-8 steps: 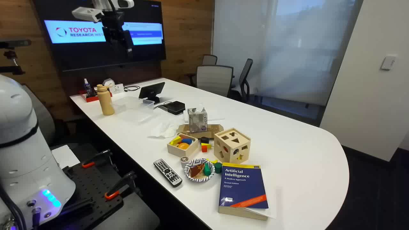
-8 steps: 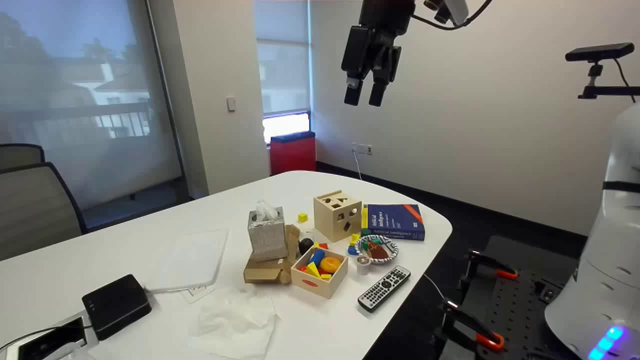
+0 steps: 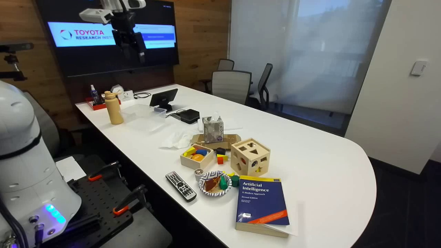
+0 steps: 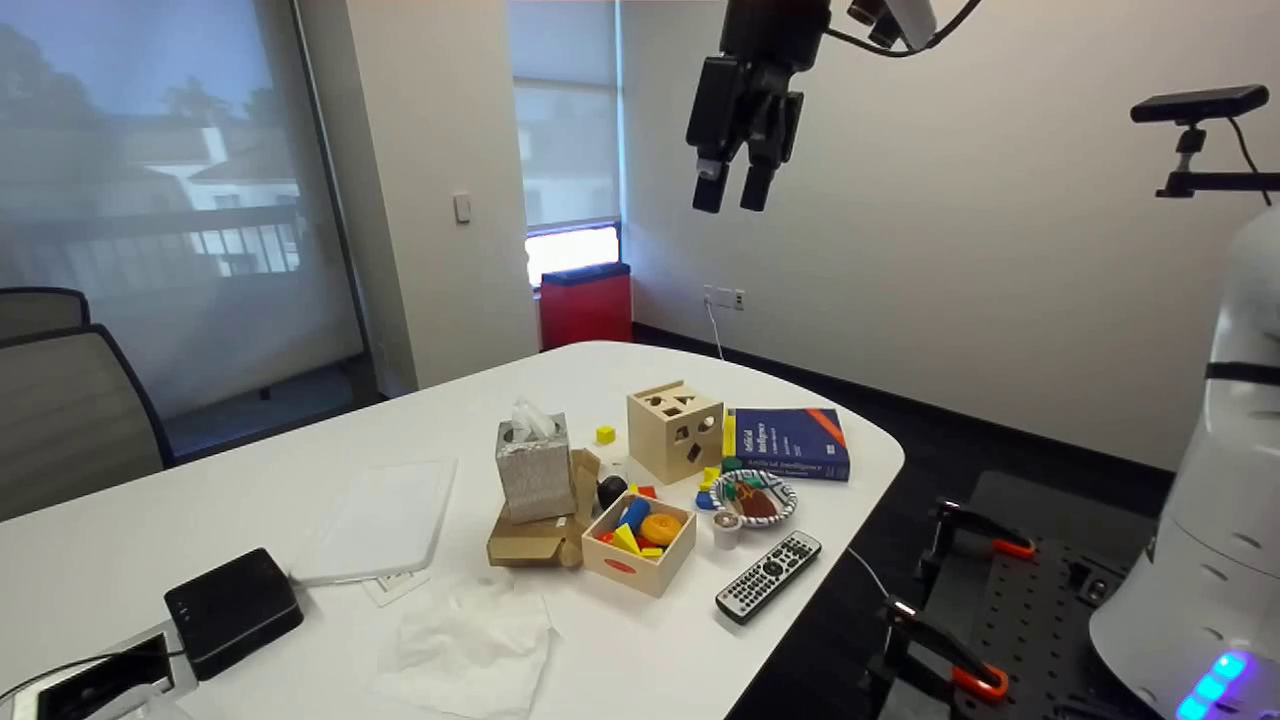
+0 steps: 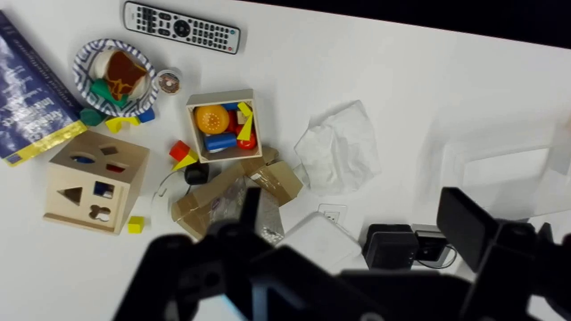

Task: Open the book

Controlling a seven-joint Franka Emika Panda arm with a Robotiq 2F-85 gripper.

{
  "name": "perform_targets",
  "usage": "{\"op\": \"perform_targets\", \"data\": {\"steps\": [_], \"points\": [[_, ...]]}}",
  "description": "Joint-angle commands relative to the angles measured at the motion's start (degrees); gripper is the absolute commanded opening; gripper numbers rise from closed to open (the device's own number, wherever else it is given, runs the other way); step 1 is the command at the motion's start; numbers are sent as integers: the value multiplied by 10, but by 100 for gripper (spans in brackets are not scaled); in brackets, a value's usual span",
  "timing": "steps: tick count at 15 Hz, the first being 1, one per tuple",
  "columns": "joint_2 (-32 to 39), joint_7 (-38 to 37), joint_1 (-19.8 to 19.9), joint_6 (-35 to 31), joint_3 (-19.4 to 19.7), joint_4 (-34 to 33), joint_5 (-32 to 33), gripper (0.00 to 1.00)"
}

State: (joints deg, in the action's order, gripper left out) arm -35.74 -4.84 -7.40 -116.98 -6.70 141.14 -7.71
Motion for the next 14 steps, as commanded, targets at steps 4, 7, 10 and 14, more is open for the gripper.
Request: {"op": "perform_targets", "data": {"steps": [4,7,10,14], "points": [[31,95,91,30,74,-59,167,100],[55,189,132,22,137,-100,246,100],[98,307,152,1,215,-157,281,100],[183,488,150,-43,330,-244,231,100]]}}
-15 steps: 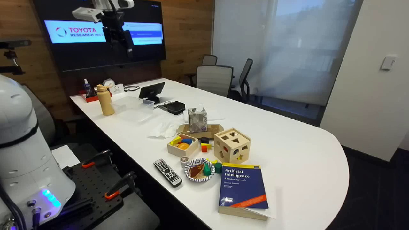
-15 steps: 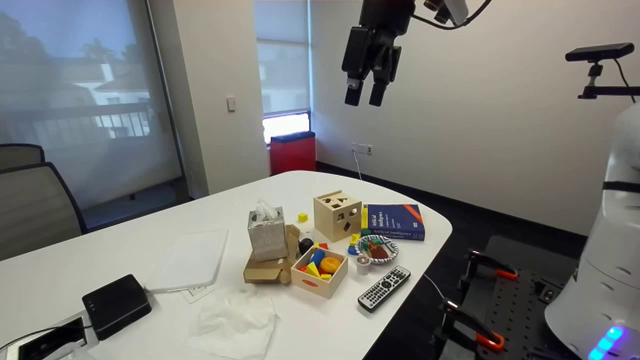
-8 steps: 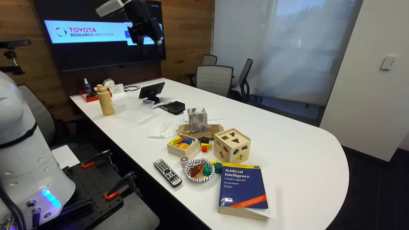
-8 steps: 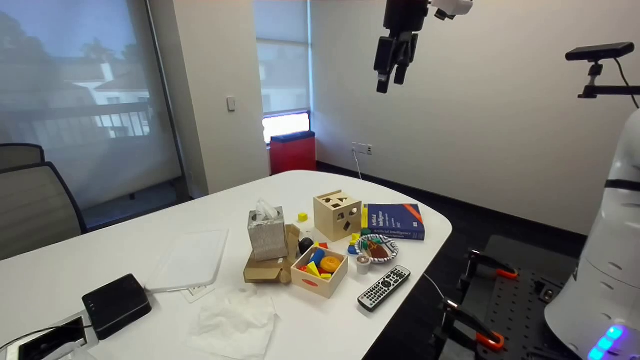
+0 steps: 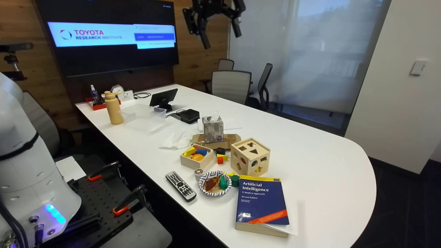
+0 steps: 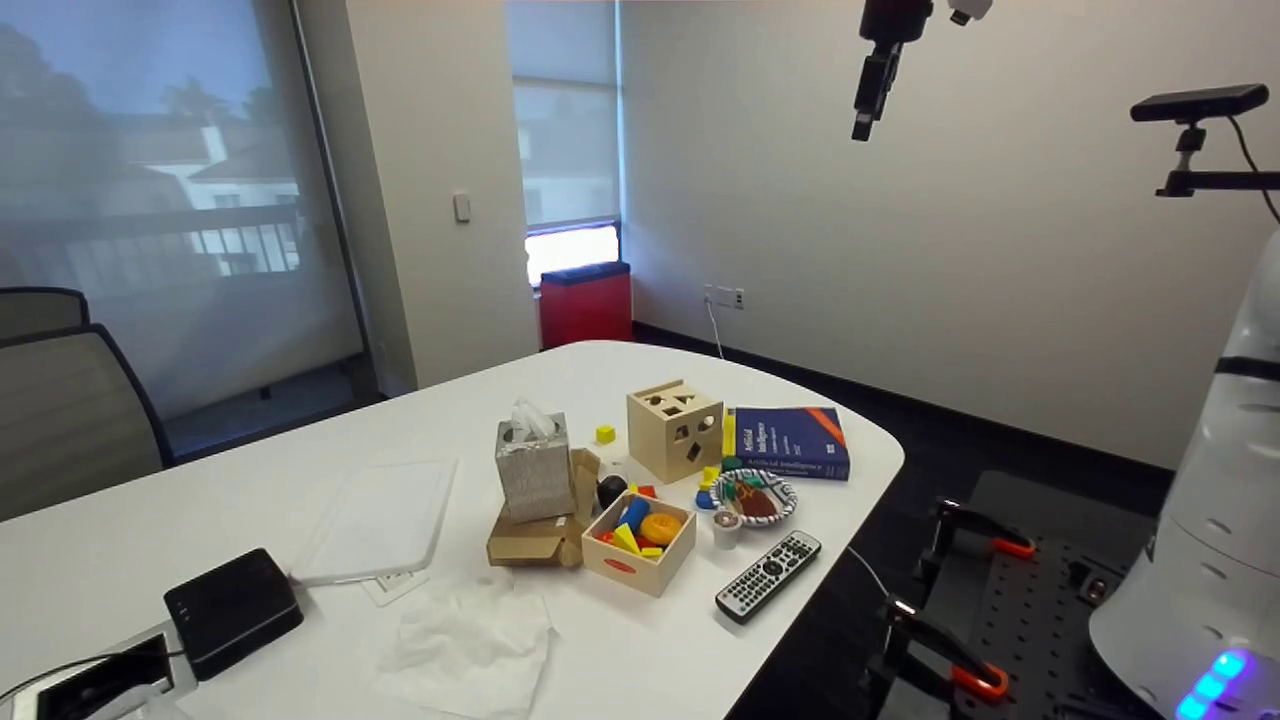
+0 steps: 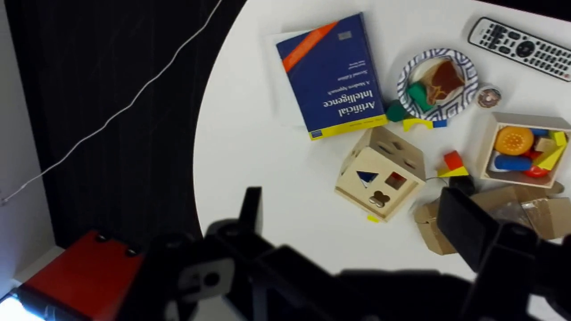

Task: Open the book

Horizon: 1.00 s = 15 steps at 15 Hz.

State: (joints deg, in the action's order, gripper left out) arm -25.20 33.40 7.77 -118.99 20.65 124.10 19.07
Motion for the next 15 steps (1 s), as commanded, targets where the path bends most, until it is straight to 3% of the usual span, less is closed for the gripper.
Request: {"op": "perform_targets", "data": {"steps": [1,3,6,10,15], "points": [[104,151,-2,-34,83,-95,-66,100],[161,246,2,-57,129,-126,-149,100],[238,367,23,-64,164,-149,-273,100],[320,442,91,-69,136,-152,-360,100],[390,436,174,-125,68,-143,-380,100]]}}
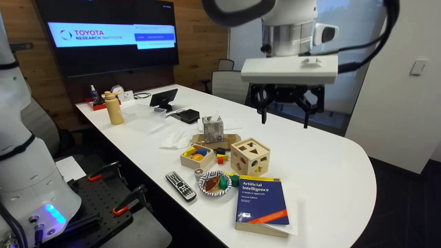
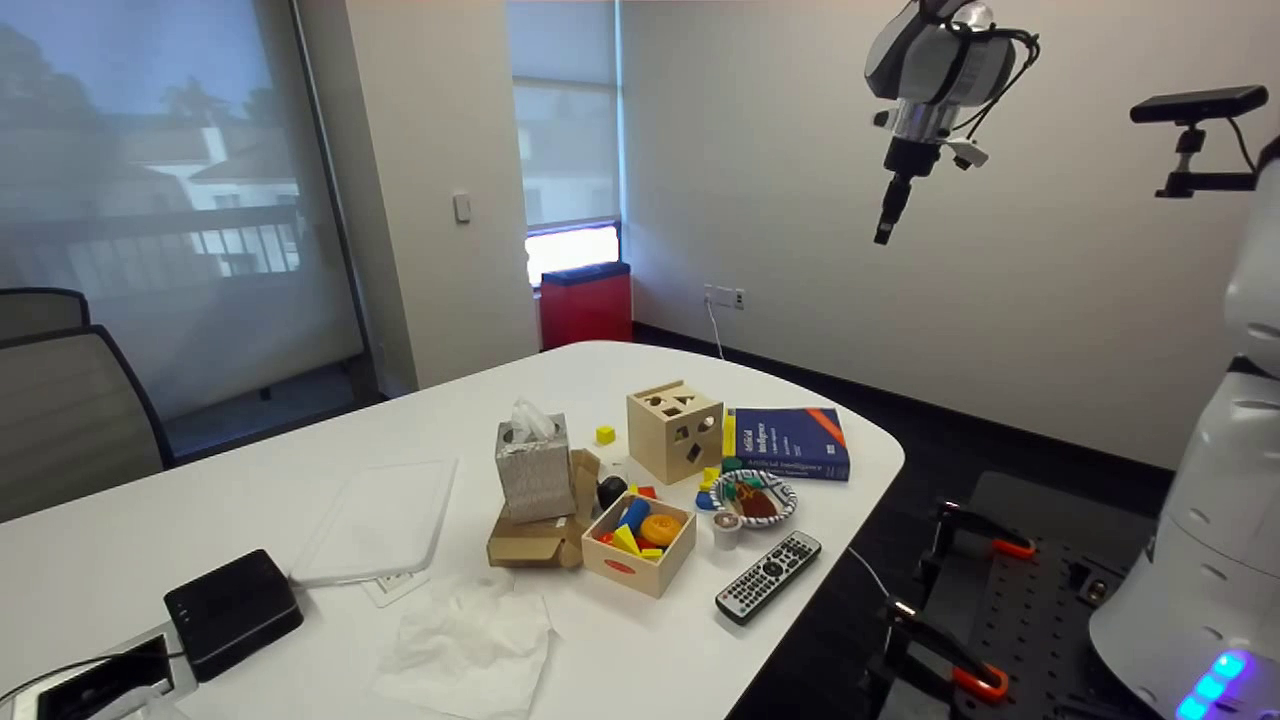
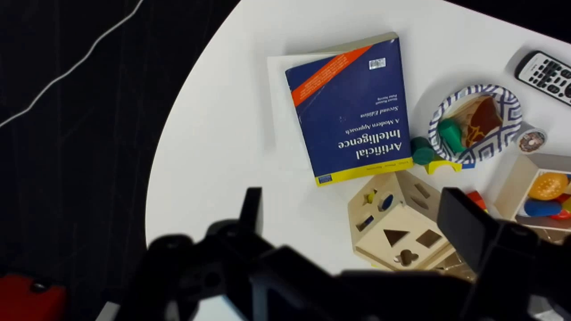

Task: Open the book

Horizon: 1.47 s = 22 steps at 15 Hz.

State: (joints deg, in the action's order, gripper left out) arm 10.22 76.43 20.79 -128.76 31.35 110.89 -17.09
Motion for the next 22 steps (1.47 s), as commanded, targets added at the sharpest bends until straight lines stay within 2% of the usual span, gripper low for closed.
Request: {"op": "perform_targets", "data": {"steps": [1,2,4,11,16,22], "points": [[46,-1,57,-32,-53,-13,-17,100],[24,-8,61,-21,-60,-1,7,100],[42,-9,75,-31,-73,-2,7,100],[44,-9,76,-32,-75,-8,7,100],[139,14,117,7,-121,-86,-21,100],[271,-1,173,68,-188,-225,0,100]]}}
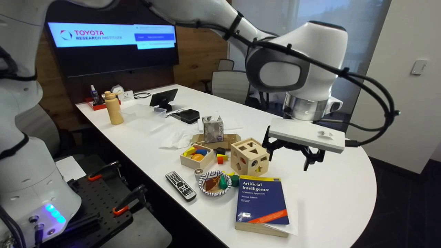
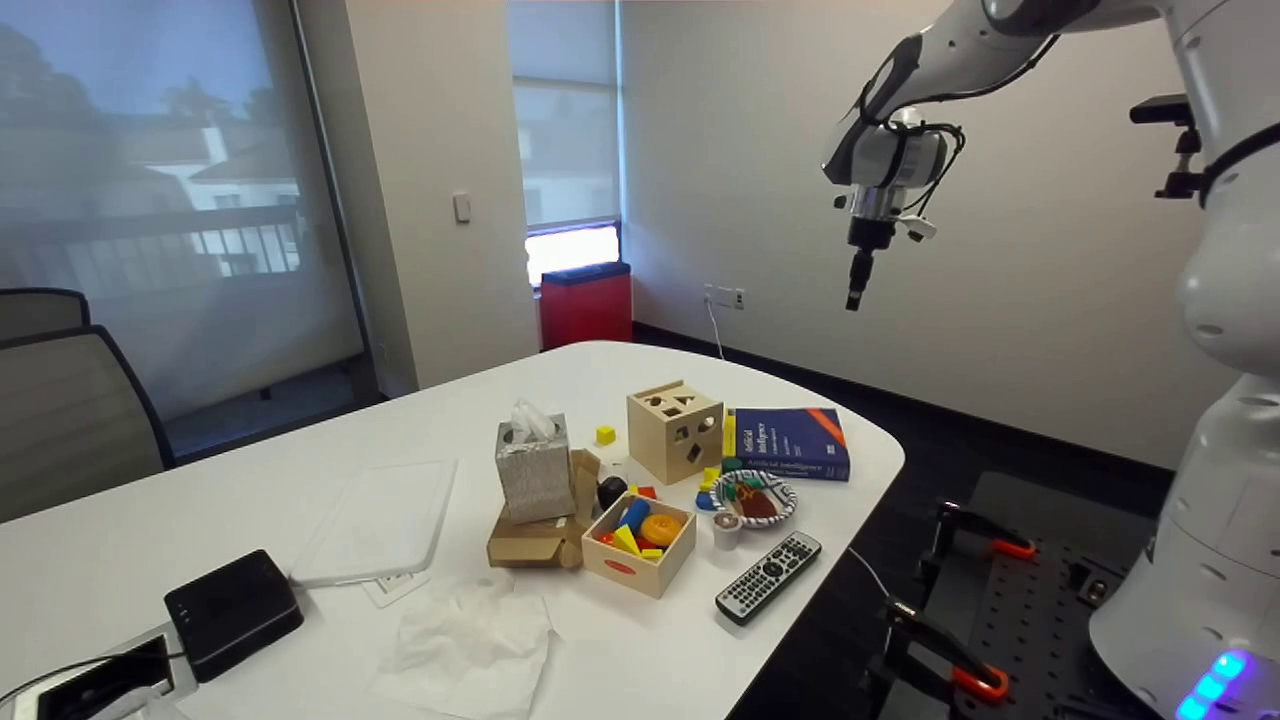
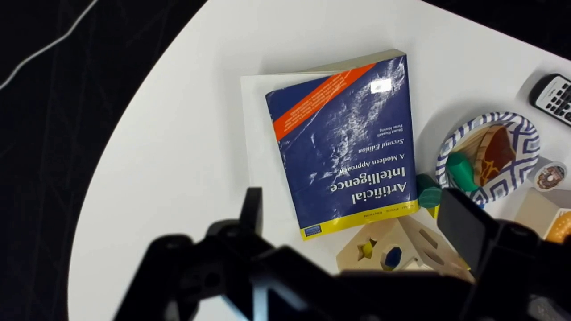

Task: Open the book

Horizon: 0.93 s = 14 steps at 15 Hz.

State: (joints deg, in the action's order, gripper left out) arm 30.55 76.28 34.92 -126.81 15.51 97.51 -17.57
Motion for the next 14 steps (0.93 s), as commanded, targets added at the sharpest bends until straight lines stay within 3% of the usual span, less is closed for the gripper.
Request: {"op": "perform_targets", "data": {"steps": [1,6,14], "points": [[91,-5,38,60,-37,-115,10,100],[196,-23,66,112,-73,-209,19,100],[328,-83,76,118,-90,-327,49,100]]}}
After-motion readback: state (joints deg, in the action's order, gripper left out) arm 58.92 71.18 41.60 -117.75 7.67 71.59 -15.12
